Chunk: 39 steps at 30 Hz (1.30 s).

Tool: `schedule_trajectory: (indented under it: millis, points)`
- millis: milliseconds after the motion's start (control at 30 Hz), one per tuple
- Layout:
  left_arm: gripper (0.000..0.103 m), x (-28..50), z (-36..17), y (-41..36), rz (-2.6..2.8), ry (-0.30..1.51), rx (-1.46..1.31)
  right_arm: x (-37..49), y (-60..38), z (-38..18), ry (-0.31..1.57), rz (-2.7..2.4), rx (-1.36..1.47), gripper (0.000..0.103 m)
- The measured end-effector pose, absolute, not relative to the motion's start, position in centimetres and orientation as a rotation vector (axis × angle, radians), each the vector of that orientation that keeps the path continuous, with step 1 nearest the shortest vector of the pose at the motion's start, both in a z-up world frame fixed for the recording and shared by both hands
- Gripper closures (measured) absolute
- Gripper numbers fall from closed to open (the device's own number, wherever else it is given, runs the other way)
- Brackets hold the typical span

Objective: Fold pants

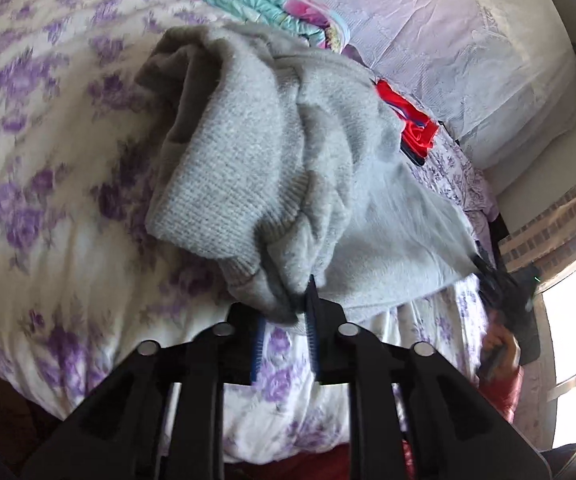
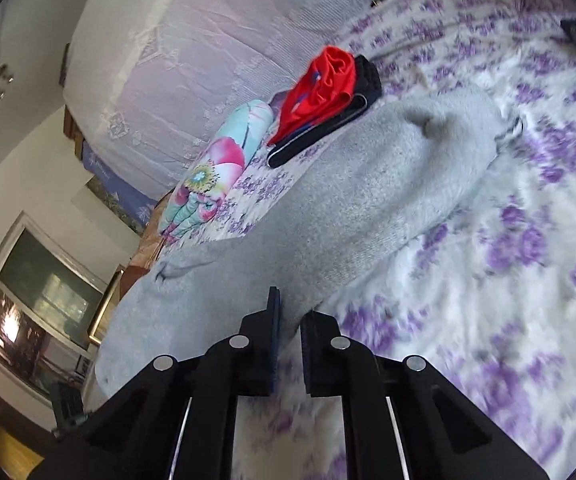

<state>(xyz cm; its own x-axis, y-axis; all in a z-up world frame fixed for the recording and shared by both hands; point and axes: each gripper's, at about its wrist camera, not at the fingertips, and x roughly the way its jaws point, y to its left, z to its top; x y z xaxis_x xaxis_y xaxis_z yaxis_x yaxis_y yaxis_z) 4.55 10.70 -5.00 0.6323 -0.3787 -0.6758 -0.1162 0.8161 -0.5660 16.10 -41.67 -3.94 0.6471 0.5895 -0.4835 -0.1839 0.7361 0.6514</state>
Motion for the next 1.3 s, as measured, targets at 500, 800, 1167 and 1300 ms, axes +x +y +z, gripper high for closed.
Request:
schedule_trajectory:
  millis: [500, 800, 1167, 1300]
  points:
    - [0.065, 5.2, -4.7, 12.6, -0.135, 0.796, -0.668, 10.1, -46.2, -4.1, 0.724, 0.424, 0.714, 0.030]
    - [0.079, 4.3, -2.2, 13.0, -0.177, 0.742, -0.673, 20.0, -41.7, -9.1, 0.854, 0.514, 0.912, 0.089]
    - [0.083, 0.0, 8.0, 11.4, -0.277, 0.497, -0.565, 1.6, -44.8, 6.9, 0.311, 0.622, 0.601, 0.097]
    - [0.083, -1.2, 12.5, 9.0, -0.332, 0.403, -0.474, -3.3, -46.5, 12.2, 0.155, 0.618, 0.509, 0.097]
